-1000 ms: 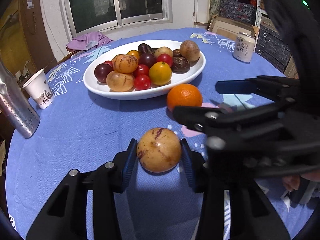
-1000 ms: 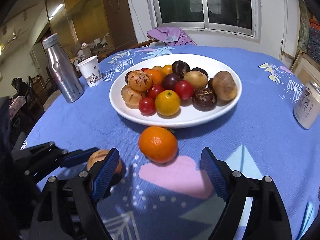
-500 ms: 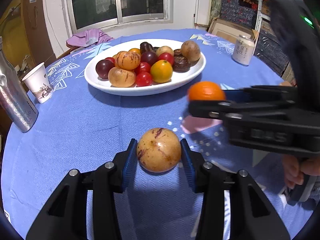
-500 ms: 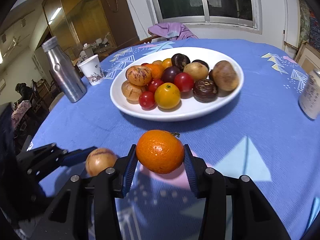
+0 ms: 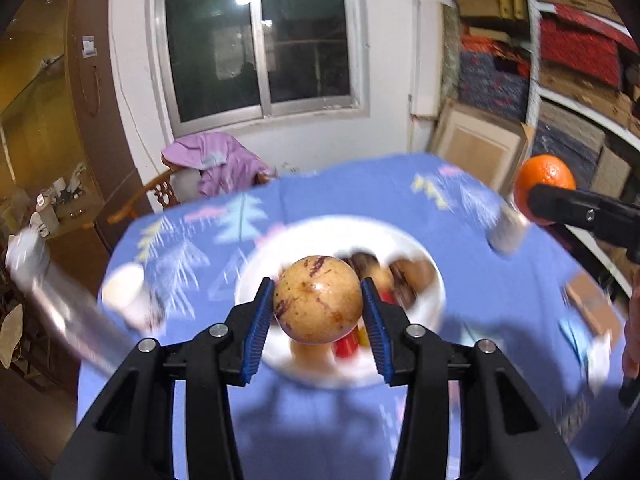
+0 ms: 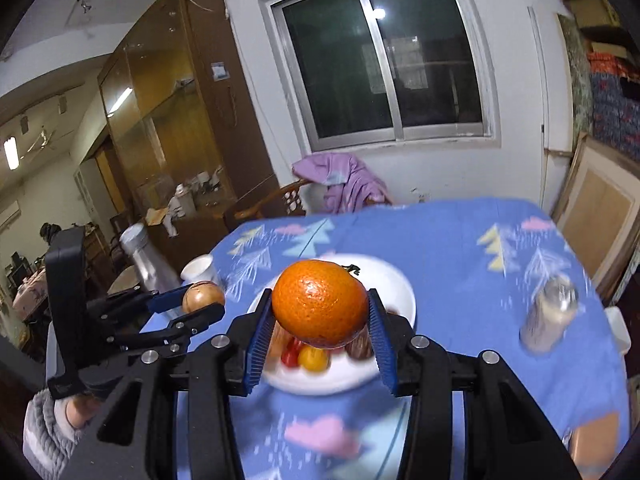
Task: Organize fruits
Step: 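Carry the pepino and mandarin onto the plate and open both tools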
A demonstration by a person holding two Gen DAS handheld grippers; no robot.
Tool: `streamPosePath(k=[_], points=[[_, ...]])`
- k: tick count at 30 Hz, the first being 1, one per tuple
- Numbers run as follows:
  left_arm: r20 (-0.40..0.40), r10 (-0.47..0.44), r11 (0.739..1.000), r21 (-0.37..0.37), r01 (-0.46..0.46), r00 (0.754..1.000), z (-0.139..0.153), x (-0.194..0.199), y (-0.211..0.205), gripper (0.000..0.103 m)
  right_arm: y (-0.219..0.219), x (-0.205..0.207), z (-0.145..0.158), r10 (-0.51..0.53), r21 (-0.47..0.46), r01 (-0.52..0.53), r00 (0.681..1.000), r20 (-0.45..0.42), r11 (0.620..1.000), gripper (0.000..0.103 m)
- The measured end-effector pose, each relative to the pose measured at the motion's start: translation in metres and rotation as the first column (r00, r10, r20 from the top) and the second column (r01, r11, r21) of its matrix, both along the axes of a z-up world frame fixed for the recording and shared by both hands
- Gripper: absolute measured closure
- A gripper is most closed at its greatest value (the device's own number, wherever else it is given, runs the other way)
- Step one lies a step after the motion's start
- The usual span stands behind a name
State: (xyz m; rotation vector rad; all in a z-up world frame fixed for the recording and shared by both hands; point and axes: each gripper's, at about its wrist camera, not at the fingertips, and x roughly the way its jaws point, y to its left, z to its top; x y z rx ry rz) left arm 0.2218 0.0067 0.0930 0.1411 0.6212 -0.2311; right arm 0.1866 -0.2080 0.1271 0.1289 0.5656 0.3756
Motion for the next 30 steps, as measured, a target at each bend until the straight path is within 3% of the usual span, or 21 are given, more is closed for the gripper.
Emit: streamPosePath(k=[3, 6, 10, 14, 19, 26, 30], points=[[-0.021, 0.024, 1.000, -0.006, -0.024, 0.999, -0.004, 0.050, -0.002, 0.060, 0.013, 0.059, -0.008, -0.039, -0.050, 0.036, 0.998, -0.053, 0.998, 0.057], [-0.084, 0.038, 0.999, -0.004, -0.039, 0.996, -0.025, 0.100, -0.003, 0.060, 0.028, 0.121, -0.047, -0.066, -0.128, 0.046, 0.986, -0.153, 0.991, 0.057], [-0.176, 0.053, 0.998, -0.003, -0.055, 0.983, -0.060, 0.153, -0.003, 0.060, 0.041, 0.171, -0.094, -0.082, -0.180, 0.036, 0.963, -0.257, 0.983, 0.057], [-0.247, 0.064, 0.997, -0.021, -0.071, 0.967, -0.091, 0.183, -0.004, 0.060, 0.054, 0.192, -0.121, -0.076, -0.211, 0.008, 0.946, -0.315, 0.977, 0.057], [-0.290, 0.065, 0.997, -0.022, -0.075, 0.955, -0.107, 0.200, -0.004, 0.060, 0.061, 0.207, -0.136, -0.084, -0.250, -0.003, 0.939, -0.334, 0.968, 0.057], [-0.298, 0.089, 0.995, -0.025, -0.101, 0.951, -0.110, 0.207, 0.003, 0.048, 0.064, 0.217, -0.141, -0.086, -0.272, -0.010, 0.938, -0.336, 0.962, 0.055], [-0.265, 0.131, 0.990, -0.020, -0.141, 0.955, -0.100, 0.200, 0.010, 0.029, 0.061, 0.211, -0.130, -0.098, -0.268, 0.011, 0.944, -0.314, 0.963, 0.045]])
